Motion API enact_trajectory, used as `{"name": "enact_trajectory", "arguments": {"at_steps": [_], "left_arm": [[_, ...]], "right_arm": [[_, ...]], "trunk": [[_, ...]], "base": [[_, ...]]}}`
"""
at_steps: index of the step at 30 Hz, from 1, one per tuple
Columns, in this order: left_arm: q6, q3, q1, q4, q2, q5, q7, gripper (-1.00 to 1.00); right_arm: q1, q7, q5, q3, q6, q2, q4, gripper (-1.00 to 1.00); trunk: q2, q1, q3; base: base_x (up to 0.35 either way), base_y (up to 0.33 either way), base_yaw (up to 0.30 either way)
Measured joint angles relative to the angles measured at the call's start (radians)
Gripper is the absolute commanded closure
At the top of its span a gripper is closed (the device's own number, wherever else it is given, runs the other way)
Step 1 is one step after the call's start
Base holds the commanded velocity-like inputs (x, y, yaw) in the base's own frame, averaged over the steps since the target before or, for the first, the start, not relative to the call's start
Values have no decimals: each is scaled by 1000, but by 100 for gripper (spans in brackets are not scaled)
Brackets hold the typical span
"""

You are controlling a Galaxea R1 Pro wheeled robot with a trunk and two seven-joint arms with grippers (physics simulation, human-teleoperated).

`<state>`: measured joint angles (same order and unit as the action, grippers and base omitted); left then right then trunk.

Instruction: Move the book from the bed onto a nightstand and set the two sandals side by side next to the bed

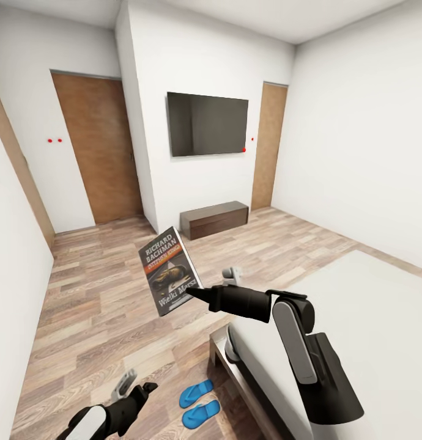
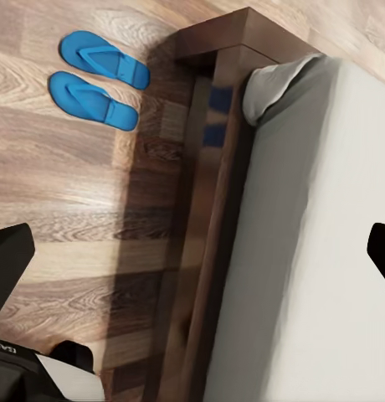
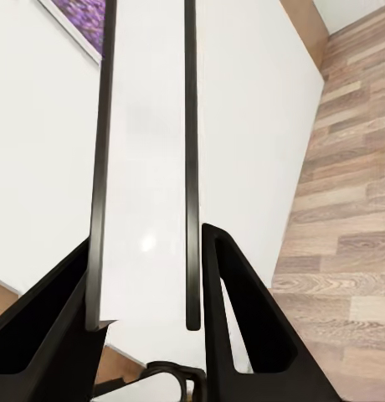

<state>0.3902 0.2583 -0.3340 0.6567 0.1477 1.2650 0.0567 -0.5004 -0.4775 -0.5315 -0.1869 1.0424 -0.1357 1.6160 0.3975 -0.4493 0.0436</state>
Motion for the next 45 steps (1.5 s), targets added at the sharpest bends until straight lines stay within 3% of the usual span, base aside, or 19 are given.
{"name": "enact_trajectory", "arguments": {"at_steps": [10,31,45], "left_arm": [[1,13,-24,-53,-7,3,-9,-100],[1,15,-25,-56,-8,4,-14,-100],[1,16,-25,-56,-8,3,-15,-100]], "right_arm": [[-1,-22,-1,3,0,33,0,100],[0,-22,2,2,0,35,0,100],[0,-22,2,1,-1,35,0,100]], "trunk": [[0,0,0],[0,0,0],[0,0,0]], "base": [[0,0,280],[3,4,280],[141,185,281]]}}
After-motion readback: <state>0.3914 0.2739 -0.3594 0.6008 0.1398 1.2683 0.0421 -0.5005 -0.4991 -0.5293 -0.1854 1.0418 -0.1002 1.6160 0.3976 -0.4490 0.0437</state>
